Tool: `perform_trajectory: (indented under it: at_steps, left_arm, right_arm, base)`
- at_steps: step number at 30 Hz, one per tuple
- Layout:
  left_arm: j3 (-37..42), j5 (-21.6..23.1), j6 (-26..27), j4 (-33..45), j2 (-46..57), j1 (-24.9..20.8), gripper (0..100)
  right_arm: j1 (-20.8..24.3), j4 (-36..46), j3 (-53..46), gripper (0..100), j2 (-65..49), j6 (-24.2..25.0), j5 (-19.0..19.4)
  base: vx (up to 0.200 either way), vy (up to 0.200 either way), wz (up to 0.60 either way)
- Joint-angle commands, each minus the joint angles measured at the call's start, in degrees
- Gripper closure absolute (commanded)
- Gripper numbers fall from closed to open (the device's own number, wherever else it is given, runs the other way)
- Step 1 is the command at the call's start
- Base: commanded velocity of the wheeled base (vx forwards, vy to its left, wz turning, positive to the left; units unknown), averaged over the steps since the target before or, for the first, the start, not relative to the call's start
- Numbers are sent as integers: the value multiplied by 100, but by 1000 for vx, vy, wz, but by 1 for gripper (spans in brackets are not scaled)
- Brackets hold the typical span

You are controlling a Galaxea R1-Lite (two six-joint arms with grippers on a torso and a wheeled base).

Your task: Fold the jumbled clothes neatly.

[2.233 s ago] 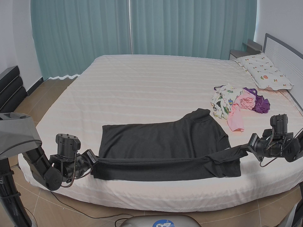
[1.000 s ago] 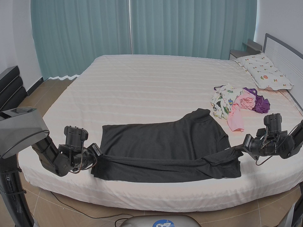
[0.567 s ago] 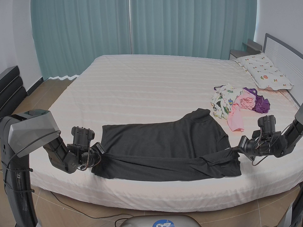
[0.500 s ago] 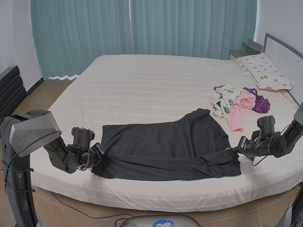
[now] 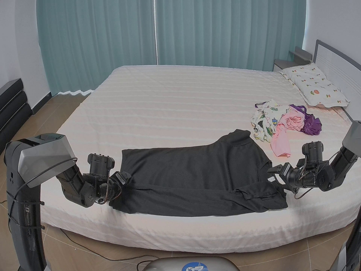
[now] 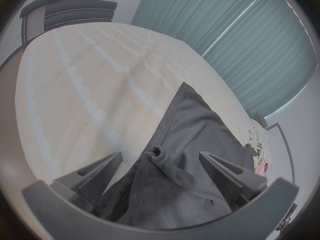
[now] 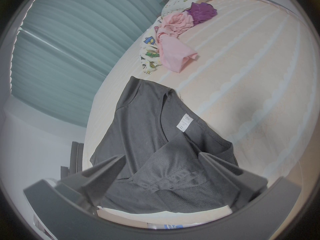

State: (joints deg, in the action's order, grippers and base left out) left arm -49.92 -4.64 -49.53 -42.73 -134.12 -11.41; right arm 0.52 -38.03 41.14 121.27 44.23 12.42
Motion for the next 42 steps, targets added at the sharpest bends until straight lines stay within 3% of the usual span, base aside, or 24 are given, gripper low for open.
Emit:
perform_trajectory:
  at_steps: [1, 7, 10, 14, 21, 42]
  left_arm:
    - [149, -1, -30, 1, 290, 51, 0]
    - [703, 157, -66, -7, 1143, 174, 0]
    - [940, 341, -435, -7, 1494, 174, 0]
    - [1134, 658, -936, -7, 1802, 139, 0]
    - [1195, 719, -1024, -7, 1705, 122, 0]
    - [1186, 719, -1024, -16, 1459, 113, 0]
  right_arm:
    - [9, 33, -98, 0, -148, 227, -152]
    - [378, 244, -335, 0, -385, 1106, -627]
    - [598, 323, -370, 0, -323, 1527, -891]
    - [712, 323, -361, 0, -244, 1888, -917]
    - [1002, 261, -186, 0, 37, 2468, -926]
    - [1134, 218, 227, 0, 353, 2740, -1084]
  base:
    - [0, 0, 0]
    - [0, 0, 0]
    - [0, 0, 0]
    - [0, 0, 0]
    - [0, 0, 0]
    - [0, 0, 0]
